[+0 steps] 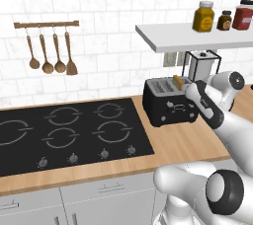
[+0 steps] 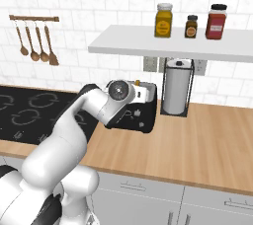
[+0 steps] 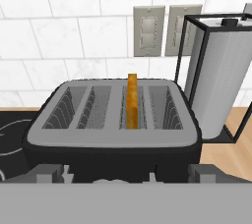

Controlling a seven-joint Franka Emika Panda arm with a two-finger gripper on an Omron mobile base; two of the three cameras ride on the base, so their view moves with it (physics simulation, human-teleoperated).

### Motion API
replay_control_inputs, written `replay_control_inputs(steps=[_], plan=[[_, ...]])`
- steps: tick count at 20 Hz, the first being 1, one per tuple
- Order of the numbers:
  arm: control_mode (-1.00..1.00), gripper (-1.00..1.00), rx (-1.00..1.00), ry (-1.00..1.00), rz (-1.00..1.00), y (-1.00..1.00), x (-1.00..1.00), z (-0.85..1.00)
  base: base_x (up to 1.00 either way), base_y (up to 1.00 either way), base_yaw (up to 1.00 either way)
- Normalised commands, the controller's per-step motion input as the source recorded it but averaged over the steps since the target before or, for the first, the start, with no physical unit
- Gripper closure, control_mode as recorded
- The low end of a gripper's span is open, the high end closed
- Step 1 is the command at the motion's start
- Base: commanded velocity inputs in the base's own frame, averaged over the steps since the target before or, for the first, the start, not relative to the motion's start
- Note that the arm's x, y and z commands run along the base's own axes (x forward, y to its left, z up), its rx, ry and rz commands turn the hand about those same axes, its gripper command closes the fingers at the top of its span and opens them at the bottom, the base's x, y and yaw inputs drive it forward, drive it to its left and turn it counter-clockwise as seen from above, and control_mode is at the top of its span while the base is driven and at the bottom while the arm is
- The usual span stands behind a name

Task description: Start the toaster. Once the lever pops up, take the bread to the plate on the dining counter.

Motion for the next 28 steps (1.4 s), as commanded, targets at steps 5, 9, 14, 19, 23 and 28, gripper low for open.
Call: replay_control_inputs(steps=[5,9,14,19,23,28], plan=[[-1.0,-1.0,0.0,0.0,0.0,0.0,0.0,0.0,0.0,0.0,0.0],[-1.0,-1.0,0.0,0.0,0.0,0.0,0.0,0.0,0.0,0.0,0.0],[-1.0,-1.0,0.0,0.0,0.0,0.0,0.0,0.0,0.0,0.0,0.0],[-1.0,-1.0,0.0,0.0,0.0,0.0,0.0,0.0,0.0,0.0,0.0],[-1.0,-1.0,0.0,0.0,0.0,0.0,0.0,0.0,0.0,0.0,0.0],[-1.0,-1.0,0.0,0.0,0.0,-0.03,0.09,0.0,0.0,0.0,0.0]])
